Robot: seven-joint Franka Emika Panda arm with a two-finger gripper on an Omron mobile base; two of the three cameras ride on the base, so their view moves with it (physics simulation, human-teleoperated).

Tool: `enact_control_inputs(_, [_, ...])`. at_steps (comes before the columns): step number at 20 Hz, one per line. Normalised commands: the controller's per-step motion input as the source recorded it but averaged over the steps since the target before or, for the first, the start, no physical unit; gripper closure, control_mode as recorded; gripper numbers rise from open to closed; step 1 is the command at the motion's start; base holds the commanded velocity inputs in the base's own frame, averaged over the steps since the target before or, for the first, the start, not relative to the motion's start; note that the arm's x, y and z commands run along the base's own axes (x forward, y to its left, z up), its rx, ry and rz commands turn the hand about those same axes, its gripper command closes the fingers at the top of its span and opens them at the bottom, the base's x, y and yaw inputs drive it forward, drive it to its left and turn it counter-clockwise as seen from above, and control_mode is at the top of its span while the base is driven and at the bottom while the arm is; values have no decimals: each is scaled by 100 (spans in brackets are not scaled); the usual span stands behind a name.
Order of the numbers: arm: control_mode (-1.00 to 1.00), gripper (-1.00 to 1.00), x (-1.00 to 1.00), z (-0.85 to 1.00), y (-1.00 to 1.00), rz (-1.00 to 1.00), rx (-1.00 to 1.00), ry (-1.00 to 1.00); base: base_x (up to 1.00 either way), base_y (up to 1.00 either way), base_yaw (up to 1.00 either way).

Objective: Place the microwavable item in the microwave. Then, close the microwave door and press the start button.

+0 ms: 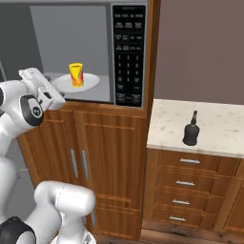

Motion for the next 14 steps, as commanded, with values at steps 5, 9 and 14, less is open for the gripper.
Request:
enact_control_inputs(5, [-100,-100,-76,-70,13,-3,-39,-16,0,0,0])
enact_control_inputs(9, [-100,-100,-49,-98,7,0,-39,0,0,0,0])
enact_control_inputs(14, [-100,-100,-54,-95,43,0,-39,-7,0,0,0])
